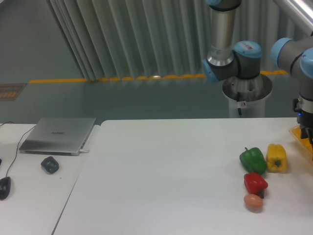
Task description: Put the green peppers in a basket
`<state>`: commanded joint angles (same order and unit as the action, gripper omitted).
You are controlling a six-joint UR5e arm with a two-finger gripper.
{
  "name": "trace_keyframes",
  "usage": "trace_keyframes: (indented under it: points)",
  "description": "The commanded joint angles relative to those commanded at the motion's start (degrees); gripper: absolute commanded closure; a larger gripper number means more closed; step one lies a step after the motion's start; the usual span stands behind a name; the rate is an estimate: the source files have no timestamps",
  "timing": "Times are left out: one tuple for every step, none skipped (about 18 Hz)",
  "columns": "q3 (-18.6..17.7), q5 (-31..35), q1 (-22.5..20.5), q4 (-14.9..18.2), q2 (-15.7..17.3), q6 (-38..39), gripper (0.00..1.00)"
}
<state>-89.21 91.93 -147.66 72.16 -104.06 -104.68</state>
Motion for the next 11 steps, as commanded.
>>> trace_keyframes:
  points:
    - [-0.09,0.09,0.09,-0.09,0.00,0.09,0.00]
    - [-0.09,0.09,0.18,0.00,0.00,0.17,0.00]
    - [-0.18,0.09,0.26,0.00,-0.09,0.44,0.00]
    - [-0.18,0.00,0.26,0.00,-0.09,0.44,0.00]
    - [-0.09,-0.26,0.26,0.00,-0.09,0.35,0.00]
    - [-0.26,-0.52,0.53,0.00,-0.09,0.26,0.00]
    - [-0.61,-1.05,0.62,-0.09,-0.26,0.26,0.00]
    - [-0.70,-1.58,0.79,-0.17,-0.70,0.44,0.00]
    - [-0.88,-1.67,0.79,-0.26,-0.88,0.70,0.00]
    - [-0.97,-1.58,0.70,-0.35,-0.88,1.31,0.00]
    - [-1.23,-1.32,0.53,-0.44,-0.79,1.67,0.00]
